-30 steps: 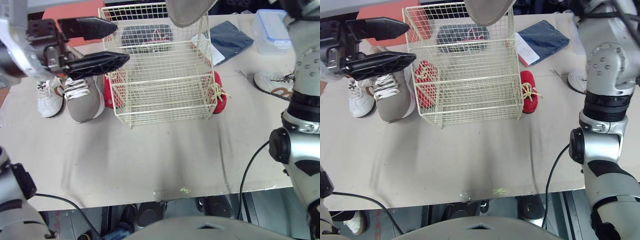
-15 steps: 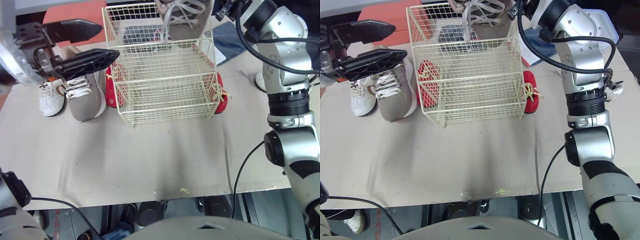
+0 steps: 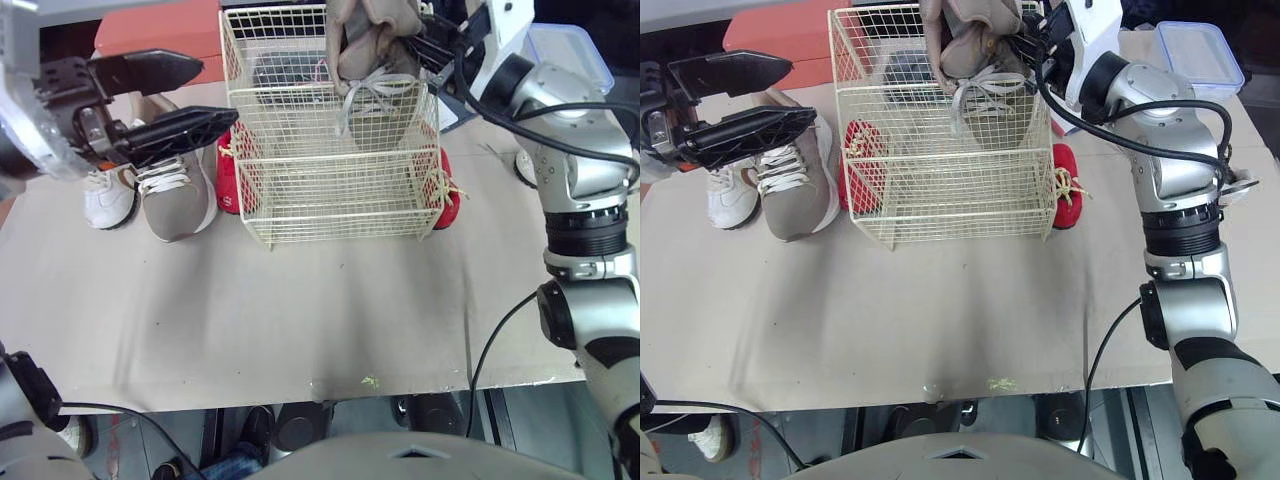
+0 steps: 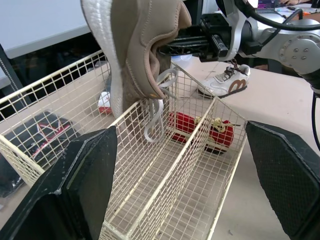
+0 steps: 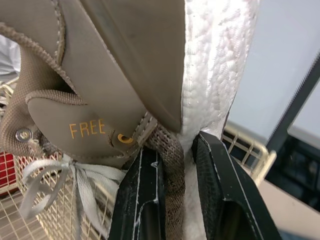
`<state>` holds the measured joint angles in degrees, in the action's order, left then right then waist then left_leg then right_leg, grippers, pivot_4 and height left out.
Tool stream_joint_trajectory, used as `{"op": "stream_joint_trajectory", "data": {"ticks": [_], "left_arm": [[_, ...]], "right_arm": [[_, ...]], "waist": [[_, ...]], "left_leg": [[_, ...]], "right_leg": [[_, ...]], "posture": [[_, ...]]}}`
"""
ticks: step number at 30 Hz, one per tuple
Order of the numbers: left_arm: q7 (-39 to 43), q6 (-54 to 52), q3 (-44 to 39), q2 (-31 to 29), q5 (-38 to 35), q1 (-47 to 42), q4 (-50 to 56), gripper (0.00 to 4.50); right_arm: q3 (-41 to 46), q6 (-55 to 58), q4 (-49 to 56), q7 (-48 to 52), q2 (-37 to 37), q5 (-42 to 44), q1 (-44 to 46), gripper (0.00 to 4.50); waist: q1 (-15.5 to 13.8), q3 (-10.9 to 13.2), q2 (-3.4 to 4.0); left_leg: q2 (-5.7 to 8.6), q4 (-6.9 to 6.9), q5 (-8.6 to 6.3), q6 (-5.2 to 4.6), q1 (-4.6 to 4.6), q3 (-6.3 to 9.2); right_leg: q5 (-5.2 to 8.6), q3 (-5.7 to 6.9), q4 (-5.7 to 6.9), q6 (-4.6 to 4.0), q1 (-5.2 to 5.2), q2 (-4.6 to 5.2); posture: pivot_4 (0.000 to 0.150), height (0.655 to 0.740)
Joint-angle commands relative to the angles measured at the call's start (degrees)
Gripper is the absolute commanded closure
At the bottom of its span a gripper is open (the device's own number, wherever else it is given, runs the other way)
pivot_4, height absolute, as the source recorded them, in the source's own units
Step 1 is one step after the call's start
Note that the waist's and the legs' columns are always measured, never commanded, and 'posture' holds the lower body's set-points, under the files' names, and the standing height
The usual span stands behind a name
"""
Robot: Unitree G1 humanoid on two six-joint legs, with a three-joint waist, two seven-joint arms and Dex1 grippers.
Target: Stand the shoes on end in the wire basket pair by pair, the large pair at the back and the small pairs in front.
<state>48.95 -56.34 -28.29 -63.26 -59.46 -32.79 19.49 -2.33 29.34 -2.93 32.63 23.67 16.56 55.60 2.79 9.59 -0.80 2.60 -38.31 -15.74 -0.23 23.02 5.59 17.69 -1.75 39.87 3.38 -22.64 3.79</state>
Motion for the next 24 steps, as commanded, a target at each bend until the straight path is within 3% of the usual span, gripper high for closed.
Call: {"op": "stream_joint_trajectory", "data": {"ticks": [1, 9, 15, 19, 24], "left_arm": [[0.7, 2.0, 0.0, -0.8, 0.7, -0.3, 0.2, 0.03], [1.3, 4.8, -0.3, -0.3, 3.8, 2.5, -1.1, 0.0], [0.3, 7.1, -4.7, 1.8, 5.1, 4.5, -6.5, 0.0], [-2.1, 12.6, -5.2, 3.4, 12.4, 7.2, -15.0, 0.0], [-8.5, 20.4, -5.3, 4.5, 22.3, 7.5, -33.1, 0.0]], "right_arm": [[-0.4, 2.9, 2.0, 0.0, 1.0, -0.7, -2.5, 3.81], [5.6, 5.1, 8.2, 5.9, 6.7, 5.4, -3.0, 0.03], [11.8, 12.2, 15.9, 13.1, 13.8, 15.8, -8.7, 0.03], [13.5, 13.8, 21.9, 16.4, 16.3, 21.3, -12.9, 0.03], [12.7, 16.3, 29.0, 13.5, 15.5, 25.6, -15.6, 0.03]], "waist": [[-0.4, 0.0, 0.0], [-0.2, 0.0, 0.05], [-0.3, 0.0, 0.04], [-0.3, 0.0, 0.05], [-0.1, 0.0, 0.04]], "left_leg": [[0.0, 0.0, 0.0, 0.0, -0.01, -0.01], [-0.01, 0.04, 0.0, -0.01, 0.03, -0.11], [-0.05, 0.06, -0.01, -0.02, 0.02, -0.11], [-0.05, 0.03, -0.01, -0.03, -0.02, -0.13], [-0.11, 0.08, -0.02, -0.03, -0.09, -0.13]], "right_leg": [[0.0, 0.0, 0.0, 0.0, 0.0, 0.0], [0.0, -0.11, 0.0, 0.0, -0.09, -0.08], [0.0, -0.15, -0.02, 0.0, -0.09, -0.02], [0.0, -0.18, 0.01, 0.0, -0.08, -0.02], [0.0, -0.24, 0.05, -0.01, -0.09, -0.11]], "posture": [[0.15, 0.74], [0.15, 0.74], [0.15, 0.74], [0.15, 0.74], [0.15, 0.74]]}}
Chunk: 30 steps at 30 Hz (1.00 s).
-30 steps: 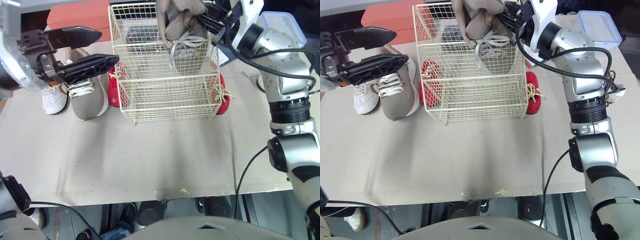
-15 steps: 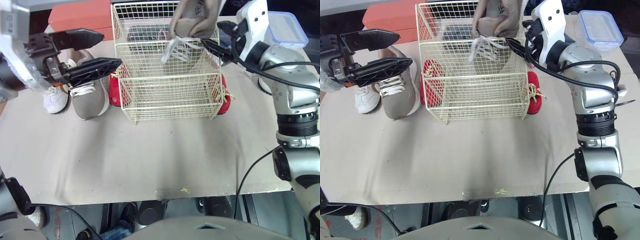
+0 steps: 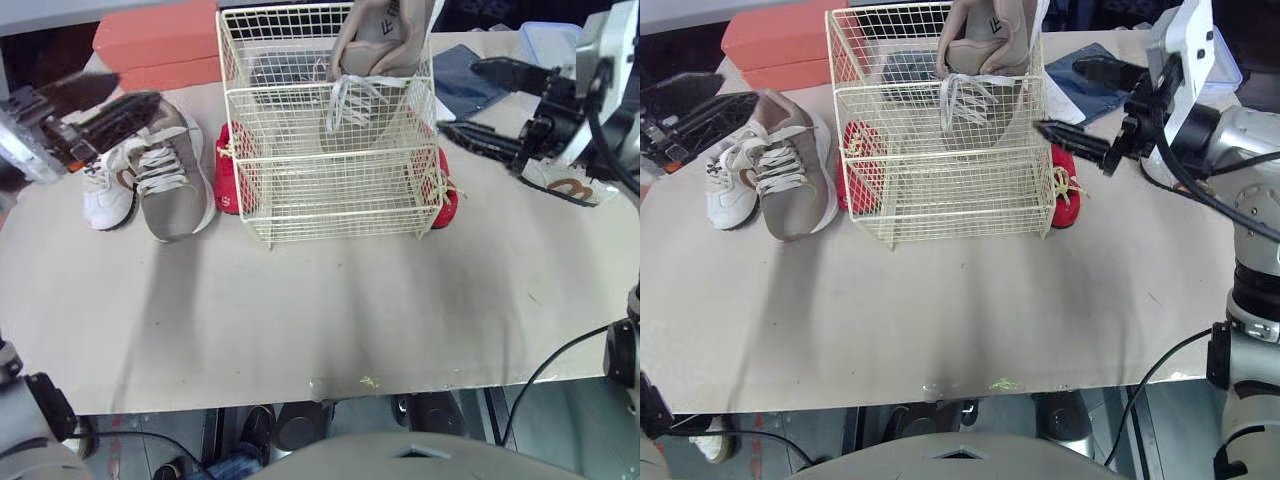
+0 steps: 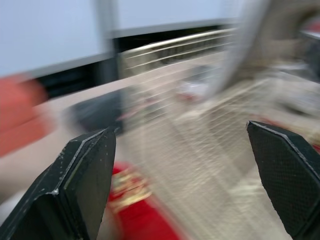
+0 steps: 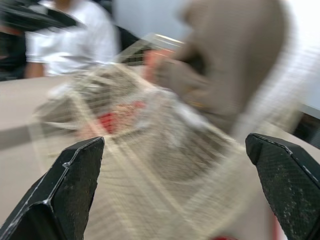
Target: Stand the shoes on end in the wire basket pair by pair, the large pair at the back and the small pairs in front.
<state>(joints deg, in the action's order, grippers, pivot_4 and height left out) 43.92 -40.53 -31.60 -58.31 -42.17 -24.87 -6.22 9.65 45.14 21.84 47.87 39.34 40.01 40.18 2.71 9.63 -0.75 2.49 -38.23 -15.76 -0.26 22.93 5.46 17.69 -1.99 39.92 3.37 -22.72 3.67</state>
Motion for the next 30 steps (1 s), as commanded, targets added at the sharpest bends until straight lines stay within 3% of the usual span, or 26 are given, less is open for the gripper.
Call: {"op": "stream_joint_trajectory", "data": {"ticks": [1, 10, 16, 23, 26, 30], "left_arm": [[-4.0, 6.1, -1.5, -0.1, 6.5, -0.4, -10.8, 0.0], [-4.9, 11.3, 5.8, 7.3, 13.5, -8.8, -29.7, 0.0], [-2.3, 13.8, 9.1, 8.8, 16.8, -18.6, -43.7, 0.0], [2.3, 15.3, 12.9, 8.1, 21.3, -25.2, -52.6, 0.0], [2.1, 15.5, 13.1, 8.4, 22.6, -27.0, -55.7, 0.78], [0.0, 16.3, 12.0, 8.6, 23.4, -28.2, -57.9, 2.47]], "right_arm": [[0.6, 0.7, 5.3, -2.3, -0.4, 2.8, -0.5, 0.03], [-1.1, 2.7, 9.1, -5.4, -1.3, 7.1, -0.3, 0.03], [-1.9, 3.3, 10.4, -5.8, -0.1, 8.1, -0.5, 0.03], [-2.3, 2.4, 11.2, -6.2, 1.9, 7.2, 0.1, 0.03], [-2.0, 1.9, 11.2, -6.4, 1.6, 7.7, 0.3, 0.0], [-2.7, 1.5, 11.0, -6.3, 1.8, 7.0, 0.1, 0.0]], "waist": [[-0.1, 0.0, -0.02], [-1.6, -0.1, -0.27], [-1.2, -0.1, -0.42], [-0.3, -0.1, -0.44], [-0.2, -0.1, -0.44], [-0.3, -0.1, -0.44]], "left_leg": [[0.01, -0.01, 0.0, 0.0, 0.0, 0.0], [0.24, -0.11, 0.01, 0.01, 0.12, 0.3], [0.26, -0.16, 0.01, 0.02, 0.28, 0.38], [0.34, -0.2, 0.01, 0.01, 0.37, 0.48], [0.34, -0.19, 0.02, 0.02, 0.38, 0.5], [0.36, -0.24, 0.02, 0.01, 0.44, 0.56]], "right_leg": [[0.0, 0.0, -0.01, 0.0, 0.0, 0.02], [0.0, 0.34, -0.04, 0.01, 0.01, 0.28], [0.0, 0.44, -0.03, 0.01, -0.04, 0.26], [0.0, 0.56, -0.02, 0.01, -0.05, 0.3], [0.0, 0.58, 0.01, 0.01, -0.08, 0.3], [0.0, 0.65, 0.01, 0.01, -0.09, 0.31]], "posture": [[0.15, 0.74], [0.15, 0.74], [0.15, 0.74], [0.15, 0.74], [0.15, 0.74], [0.15, 0.74]]}}
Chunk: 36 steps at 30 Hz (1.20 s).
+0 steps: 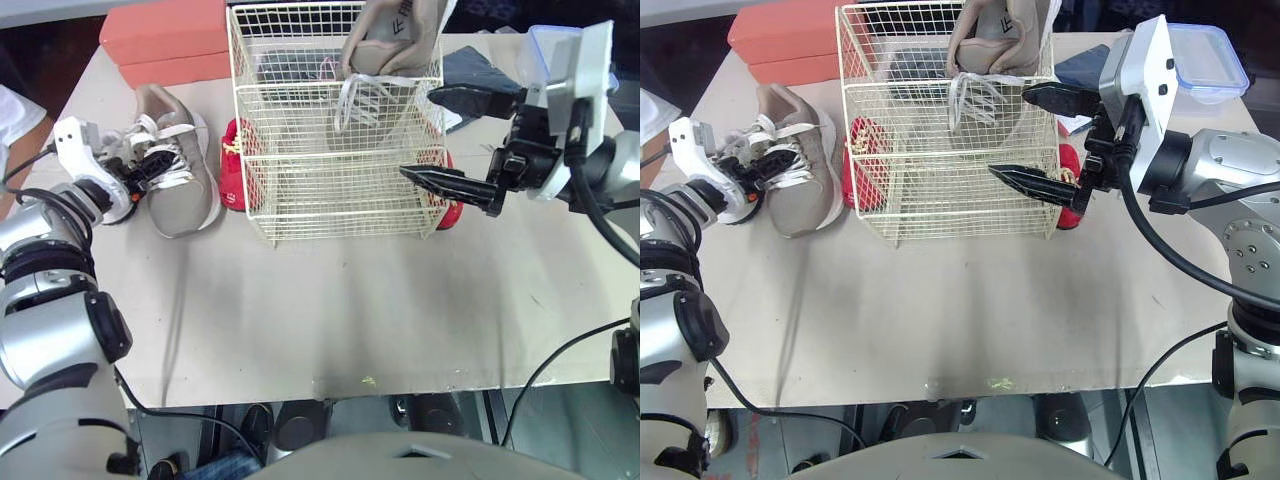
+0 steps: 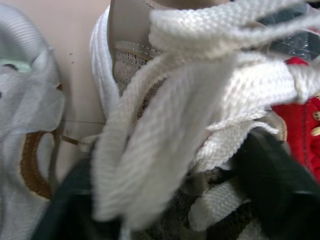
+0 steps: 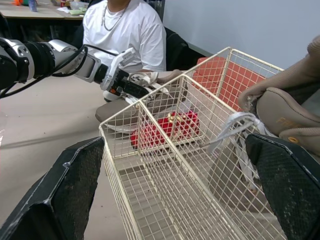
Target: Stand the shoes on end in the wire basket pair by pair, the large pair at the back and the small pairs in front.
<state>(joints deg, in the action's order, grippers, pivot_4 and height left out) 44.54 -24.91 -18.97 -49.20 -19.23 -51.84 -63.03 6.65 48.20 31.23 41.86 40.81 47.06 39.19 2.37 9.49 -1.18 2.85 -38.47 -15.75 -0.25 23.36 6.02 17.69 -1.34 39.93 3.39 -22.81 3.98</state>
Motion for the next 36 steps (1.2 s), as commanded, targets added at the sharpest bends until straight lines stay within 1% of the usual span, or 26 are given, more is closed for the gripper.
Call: {"op": "stream_joint_trajectory", "data": {"ticks": [1, 2, 4, 5, 7, 9, 11, 15, 19, 21, 25, 26, 28, 30, 33, 36], "left_arm": [[-1.0, 1.0, -0.9, -0.5, 0.4, -1.3, -1.1, 2.95], [-1.1, 1.3, -1.5, -0.5, 0.0, -1.3, -0.9, 3.3], [-1.2, 1.7, -2.7, -0.5, -0.9, -1.0, 0.1, 3.85], [-0.8, 2.7, -3.4, -0.7, -1.4, -0.7, 0.9, 4.01], [1.2, 7.1, -5.1, -1.0, -2.7, 1.1, 5.2, 4.08], [0.8, 9.7, -8.6, -0.9, -5.3, 2.9, 11.5, 4.08], [-1.6, 15.5, -12.3, 0.6, -7.0, 5.5, 19.9, 4.08], [-6.4, 16.1, -18.0, 5.4, -13.1, 9.4, 38.8, 4.09], [-11.3, 17.2, -19.4, 7.6, -15.8, 8.8, 50.4, 4.09], [-12.0, 16.4, -17.9, 9.0, -17.4, 8.0, 55.2, 4.09], [-12.8, 14.6, -11.7, 13.4, -20.3, 5.0, 64.2, 4.09], [-13.4, 14.1, -10.7, 14.4, -20.7, 4.4, 65.4, 4.09], [-12.8, 13.0, -6.0, 16.4, -20.1, 3.7, 68.3, 4.09], [-10.9, 11.6, -1.4, 18.0, -20.1, 3.4, 70.8, 4.09], [-9.5, 9.5, 2.3, 20.7, -22.2, 2.5, 72.4, 4.09], [-7.6, 8.9, 5.7, 22.7, -22.4, 1.8, 73.4, 4.09]], "right_arm": [[0.3, -1.6, 1.6, -0.3, 0.4, -0.1, 1.1, 0.0], [0.2, -1.7, 1.5, -0.3, 0.3, -0.1, 1.2, 0.0], [0.4, -1.9, 1.3, -0.4, 0.2, 0.0, 1.2, 0.0], [0.4, -2.0, 1.2, -0.4, 0.2, 0.0, 1.2, 0.0], [0.6, -2.3, 0.9, -0.5, 0.0, 0.2, 1.3, 0.0], [1.0, -2.4, 0.5, -0.8, -0.3, 0.6, 1.6, 0.0], [1.6, -2.6, -0.1, -1.1, -0.8, 0.9, 1.9, 0.0], [1.8, -3.4, -1.7, -1.2, -1.4, 0.9, 2.7, 0.0], [1.6, -4.3, -4.1, -1.5, -3.1, 1.0, 4.8, 0.0], [1.8, -4.6, -5.2, -2.0, -4.2, 1.3, 6.1, 0.0], [2.8, -3.8, -7.0, -3.9, -6.5, 3.6, 9.0, 0.0], [2.9, -3.6, -7.3, -4.3, -6.8, 4.1, 9.4, 0.0], [3.4, -3.0, -8.2, -6.4, -8.2, 5.3, 10.8, 0.0], [4.0, -2.1, -9.4, -9.8, -10.4, 7.3, 12.6, 0.0], [4.9, 0.4, -11.6, -15.5, -13.6, 10.5, 15.3, 0.0], [5.3, 2.6, -14.3, -21.7, -16.2, 11.6, 17.8, 0.0]], "waist": [[0.0, 0.0, 0.0], [0.0, 0.0, 0.0], [0.0, 0.0, 0.0], [0.0, 0.0, 0.0], [0.1, 0.0, 0.0], [0.3, 0.0, -0.08], [0.2, 0.1, -0.2], [0.1, 0.0, -0.28], [0.2, 0.0, -0.29], [0.1, 0.0, -0.29], [-0.4, 0.0, -0.29], [-0.5, 0.0, -0.3], [-0.3, 0.0, -0.3], [-0.1, 0.0, -0.3], [0.2, 0.0, -0.29], [1.1, 0.0, -0.28]], "left_leg": [[0.02, -0.05, 0.0, 0.0, 0.06, 0.03], [0.02, -0.08, 0.0, 0.0, 0.1, 0.07], [0.02, -0.15, 0.0, 0.0, 0.24, 0.14], [0.02, -0.19, 0.0, 0.01, 0.32, 0.18], [0.02, -0.23, 0.0, 0.01, 0.38, 0.2], [0.02, -0.26, 0.01, 0.01, 0.46, 0.22], [0.0, -0.27, 0.01, 0.02, 0.53, 0.21], [-0.02, -0.41, 0.02, 0.04, 0.64, 0.28], [0.03, -0.46, 0.02, 0.04, 0.65, 0.29], [0.03, -0.47, 0.02, 0.04, 0.63, 0.29], [0.03, -0.62, 0.01, 0.04, 0.63, 0.36], [0.06, -0.68, 0.01, 0.04, 0.63, 0.46], [0.09, -0.74, 0.01, 0.04, 0.63, 0.53], [0.11, -0.74, 0.01, 0.04, 0.62, 0.53], [0.1, -0.71, 0.02, 0.04, 0.54, 0.51], [0.08, -0.69, 0.02, 0.05, 0.5, 0.52]], "right_leg": [[0.0, 0.03, -0.01, 0.0, -0.02, 0.02], [0.0, 0.06, -0.01, 0.0, -0.04, 0.03], [0.0, 0.12, 0.0, 0.0, -0.14, 0.03], [0.0, 0.15, 0.03, 0.0, -0.21, 0.03], [0.0, 0.18, 0.04, 0.0, -0.25, 0.04], [0.0, 0.19, 0.05, 0.0, -0.31, 0.06], [0.0, 0.15, 0.05, 0.0, -0.4, 0.06], [-0.01, 0.1, 0.02, 0.0, -0.42, 0.12], [-0.01, 0.09, 0.03, 0.01, -0.42, 0.12], [-0.01, 0.11, 0.09, 0.01, -0.42, 0.1], [-0.01, 0.2, 0.14, 0.01, -0.34, 0.08], [-0.01, 0.25, 0.11, 0.01, -0.26, 0.1], [-0.02, 0.32, 0.04, 0.02, -0.16, 0.1], [-0.02, 0.35, 0.04, 0.03, -0.14, 0.11], [-0.02, 0.32, 0.08, 0.03, -0.11, 0.09], [-0.02, 0.25, 0.13, 0.02, -0.14, 0.03]], "posture": [[0.15, 0.74], [0.15, 0.74], [0.15, 0.74], [0.15, 0.74], [0.15, 0.74], [0.15, 0.74], [0.15, 0.74], [0.15, 0.74], [0.15, 0.74], [0.15, 0.74], [0.15, 0.74], [0.15, 0.74], [0.15, 0.74], [0.15, 0.74], [0.15, 0.74], [0.15, 0.74]]}}
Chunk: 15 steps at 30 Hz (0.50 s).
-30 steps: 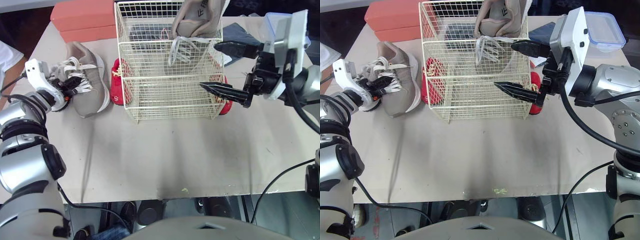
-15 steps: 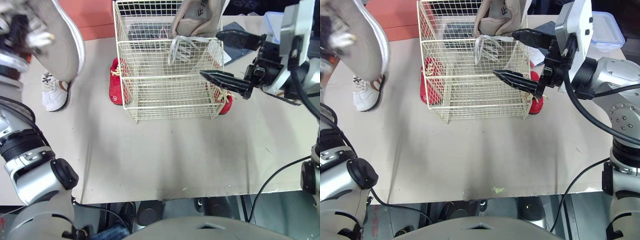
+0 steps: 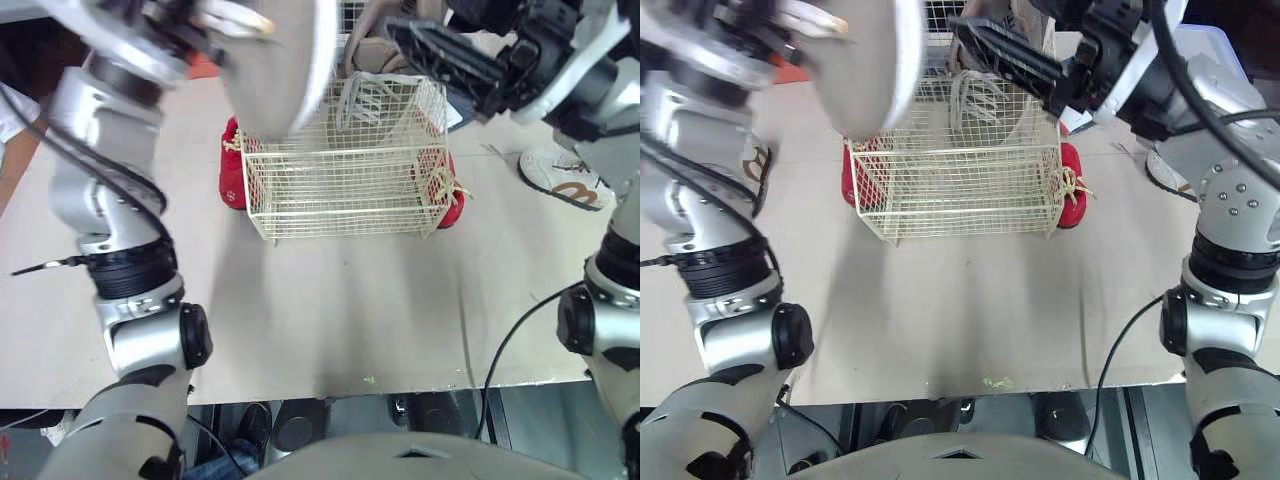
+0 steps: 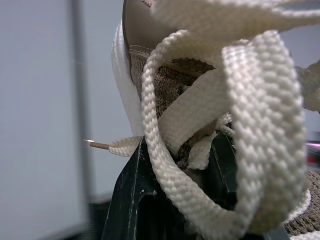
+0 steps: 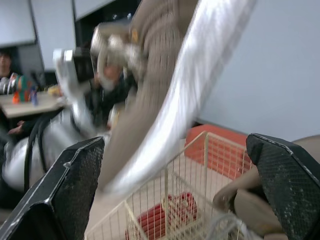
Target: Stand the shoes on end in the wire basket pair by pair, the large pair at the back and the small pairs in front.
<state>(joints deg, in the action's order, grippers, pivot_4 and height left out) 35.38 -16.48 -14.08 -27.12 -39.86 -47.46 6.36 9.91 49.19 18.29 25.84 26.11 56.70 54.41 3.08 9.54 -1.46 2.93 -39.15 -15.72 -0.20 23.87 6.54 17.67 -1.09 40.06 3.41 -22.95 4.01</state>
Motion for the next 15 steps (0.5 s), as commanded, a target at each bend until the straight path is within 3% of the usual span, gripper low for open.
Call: {"op": "stream_joint_trajectory", "data": {"ticks": [1, 10, 13, 15], "left_arm": [[1.7, 1.0, 1.5, 1.1, -1.1, -3.0, 3.7, 4.09], [4.8, 2.1, 5.6, 3.8, 1.3, -3.0, 3.9, 4.09], [5.6, 2.8, 6.1, 3.9, 2.8, -2.7, 3.5, 4.09], [5.9, 3.1, 6.4, 4.0, 3.8, -2.7, 3.2, 4.09]], "right_arm": [[2.0, 1.8, -2.0, -6.7, -2.0, 1.9, 3.1, 0.0], [0.7, 4.5, -4.2, -12.2, -5.6, 3.1, 4.7, 0.0], [3.2, 6.4, -5.4, -14.9, -8.0, 8.6, 5.3, 0.88], [3.5, 7.4, -5.4, -14.7, -7.6, 9.9, 5.3, 1.73]], "waist": [[0.6, 0.0, 0.0], [0.9, 0.0, 0.07], [0.9, 0.0, 0.07], [0.9, 0.0, 0.08]], "left_leg": [[0.0, 0.0, 0.0, 0.0, 0.0, 0.0], [0.01, 0.0, 0.0, 0.0, -0.02, -0.01], [0.02, 0.0, 0.0, 0.0, -0.02, -0.01], [0.02, 0.0, 0.0, 0.0, -0.02, 0.0]], "right_leg": [[0.0, 0.0, 0.0, 0.0, -0.01, 0.0], [0.0, -0.06, 0.0, 0.0, -0.02, -0.02], [0.0, -0.06, 0.0, 0.0, -0.01, -0.02], [0.0, -0.05, 0.0, 0.0, -0.02, -0.02]], "posture": [[0.15, 0.74], [0.15, 0.74], [0.15, 0.74], [0.15, 0.74]]}}
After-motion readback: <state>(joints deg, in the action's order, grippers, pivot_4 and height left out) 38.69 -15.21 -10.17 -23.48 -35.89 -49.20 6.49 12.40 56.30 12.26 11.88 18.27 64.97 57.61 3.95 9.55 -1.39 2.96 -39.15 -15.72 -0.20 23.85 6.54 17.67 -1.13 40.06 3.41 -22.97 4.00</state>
